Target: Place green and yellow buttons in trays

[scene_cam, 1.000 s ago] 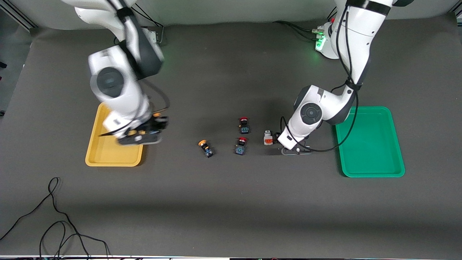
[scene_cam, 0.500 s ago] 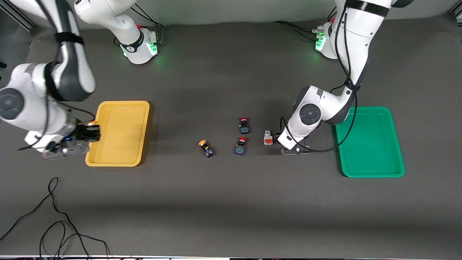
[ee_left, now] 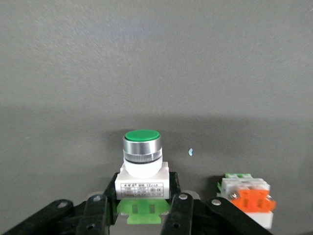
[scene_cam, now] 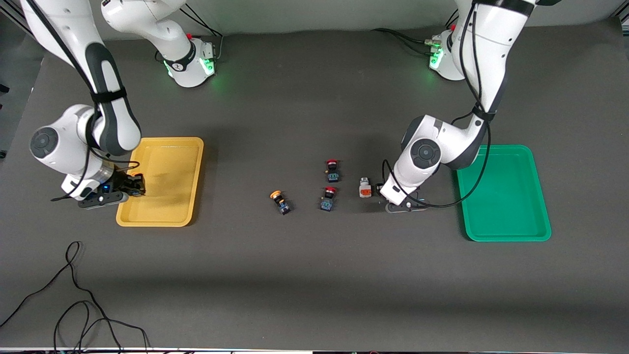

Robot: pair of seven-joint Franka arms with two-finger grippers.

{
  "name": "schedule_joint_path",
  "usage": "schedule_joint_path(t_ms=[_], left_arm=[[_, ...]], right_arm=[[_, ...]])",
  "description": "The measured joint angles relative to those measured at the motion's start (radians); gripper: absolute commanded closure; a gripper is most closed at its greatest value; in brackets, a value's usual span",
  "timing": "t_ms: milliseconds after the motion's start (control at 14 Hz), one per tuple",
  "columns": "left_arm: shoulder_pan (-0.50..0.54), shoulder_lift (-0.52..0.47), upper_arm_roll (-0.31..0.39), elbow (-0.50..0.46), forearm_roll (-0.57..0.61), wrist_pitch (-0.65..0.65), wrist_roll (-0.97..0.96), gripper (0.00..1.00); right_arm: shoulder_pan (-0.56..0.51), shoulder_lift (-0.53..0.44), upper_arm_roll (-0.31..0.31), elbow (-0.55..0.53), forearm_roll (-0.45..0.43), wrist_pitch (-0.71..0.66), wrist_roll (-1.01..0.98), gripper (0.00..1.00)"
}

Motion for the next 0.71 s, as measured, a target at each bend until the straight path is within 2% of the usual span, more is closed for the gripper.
schedule_joint_path(t_ms=[71,143,214,286,357,500,714], left_arm=[[0.001,-0.029,0.002,0.018,0.0,-0.069,0.0,1.0],[0.003,-0.067,0.004,0.041,0.0,-0.158,0.0,1.0],[0.01,-0.112,0.007,0.07,0.002,-0.262,0.0,1.0],[0.026,-0.16,0.009,0.103,0.004,-0.37,0.014,1.0],[0.051,-0.204,0.011,0.137,0.006,-0.475,0.056,1.0],[0.127,-0.263,0.016,0.199,0.01,-0.636,0.187,1.0],[0.301,-0.273,0.024,0.241,0.043,-0.717,0.476,1.0]], right_arm=[[0.001,0.026,0.0,0.001,0.056,0.01,-0.044,0.62],[0.001,0.046,0.0,0.002,0.097,0.013,-0.078,0.56],[0.001,0.061,0.0,0.003,0.121,0.014,-0.097,0.26],[0.001,0.07,0.001,0.004,0.132,0.014,-0.101,0.06],[0.001,0.072,0.001,0.007,0.135,0.013,-0.101,0.0],[0.003,0.072,0.001,0.023,0.136,0.008,-0.101,0.0],[0.008,0.065,-0.005,0.094,0.137,-0.079,-0.099,0.0]])
